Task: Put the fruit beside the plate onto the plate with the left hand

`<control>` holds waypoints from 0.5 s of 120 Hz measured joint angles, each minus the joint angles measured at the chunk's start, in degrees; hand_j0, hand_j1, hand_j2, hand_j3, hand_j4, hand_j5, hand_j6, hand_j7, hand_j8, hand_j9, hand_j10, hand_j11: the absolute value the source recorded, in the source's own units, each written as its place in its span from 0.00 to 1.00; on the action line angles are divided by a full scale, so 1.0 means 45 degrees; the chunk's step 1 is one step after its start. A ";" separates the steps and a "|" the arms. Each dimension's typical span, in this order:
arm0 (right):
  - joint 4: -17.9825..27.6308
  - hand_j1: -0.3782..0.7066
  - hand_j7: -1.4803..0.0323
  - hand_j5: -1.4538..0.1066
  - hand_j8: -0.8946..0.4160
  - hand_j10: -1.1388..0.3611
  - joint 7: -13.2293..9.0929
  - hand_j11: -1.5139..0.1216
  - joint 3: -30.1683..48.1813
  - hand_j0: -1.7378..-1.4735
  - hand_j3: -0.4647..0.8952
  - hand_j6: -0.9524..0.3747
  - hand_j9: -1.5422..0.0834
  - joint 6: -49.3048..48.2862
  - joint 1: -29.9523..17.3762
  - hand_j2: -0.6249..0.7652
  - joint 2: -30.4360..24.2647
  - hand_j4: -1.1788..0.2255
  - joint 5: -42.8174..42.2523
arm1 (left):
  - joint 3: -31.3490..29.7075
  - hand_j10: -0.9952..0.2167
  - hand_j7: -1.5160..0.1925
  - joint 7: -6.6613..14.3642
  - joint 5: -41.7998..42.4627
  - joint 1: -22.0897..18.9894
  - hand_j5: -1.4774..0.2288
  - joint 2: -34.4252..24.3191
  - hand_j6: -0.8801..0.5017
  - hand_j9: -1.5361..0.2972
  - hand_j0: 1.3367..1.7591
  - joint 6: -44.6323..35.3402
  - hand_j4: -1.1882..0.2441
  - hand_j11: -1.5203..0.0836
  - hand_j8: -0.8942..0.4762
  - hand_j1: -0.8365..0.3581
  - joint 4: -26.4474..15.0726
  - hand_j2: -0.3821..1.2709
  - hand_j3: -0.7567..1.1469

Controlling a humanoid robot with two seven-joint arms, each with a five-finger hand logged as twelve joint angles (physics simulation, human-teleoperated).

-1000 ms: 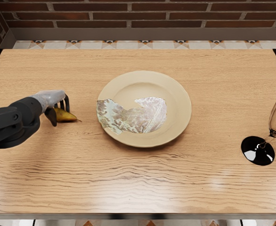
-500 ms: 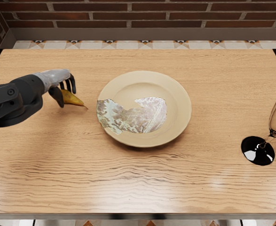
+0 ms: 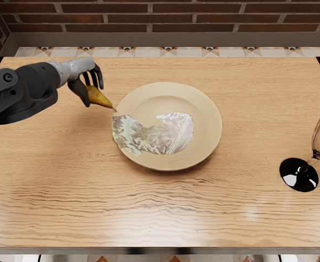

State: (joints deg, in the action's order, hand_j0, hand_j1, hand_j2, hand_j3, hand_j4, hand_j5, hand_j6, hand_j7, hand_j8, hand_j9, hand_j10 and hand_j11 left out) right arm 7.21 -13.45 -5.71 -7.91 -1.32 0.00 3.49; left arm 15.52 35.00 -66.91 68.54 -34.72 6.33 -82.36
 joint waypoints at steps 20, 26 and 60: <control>0.0000 0.03 0.98 0.93 0.68 0.76 0.0000 0.93 0.0000 0.30 0.34 0.72 0.95 0.0000 -0.0002 0.45 0.0000 0.84 -0.0006 | 0.0345 0.25 0.35 -0.0001 0.0068 -0.0054 0.32 0.0532 0.26 0.34 0.76 0.0034 0.35 0.38 0.28 0.37 0.0004 0.59 0.40; 0.0000 0.03 0.98 0.93 0.68 0.76 0.0000 0.93 0.0000 0.30 0.34 0.72 0.95 0.0000 -0.0003 0.45 0.0000 0.84 -0.0006 | 0.0423 0.25 0.35 -0.0001 0.0076 -0.0055 0.32 0.0754 0.26 0.34 0.76 0.0033 0.35 0.38 0.28 0.37 0.0018 0.60 0.40; 0.0000 0.03 0.98 0.93 0.68 0.76 0.0000 0.93 0.0000 0.30 0.34 0.72 0.95 0.0000 -0.0017 0.45 0.0000 0.84 0.0002 | 0.0560 0.25 0.36 0.0000 0.0109 -0.0055 0.32 0.2082 0.25 0.34 0.76 0.0036 0.35 0.38 0.27 0.36 0.0275 0.61 0.40</control>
State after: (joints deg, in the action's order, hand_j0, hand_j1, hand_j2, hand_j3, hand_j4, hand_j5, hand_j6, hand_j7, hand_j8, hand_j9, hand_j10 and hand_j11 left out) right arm 7.21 -13.45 -5.71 -7.91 -1.40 0.00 3.50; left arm 18.04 35.00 -66.42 68.29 -25.35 6.49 -81.12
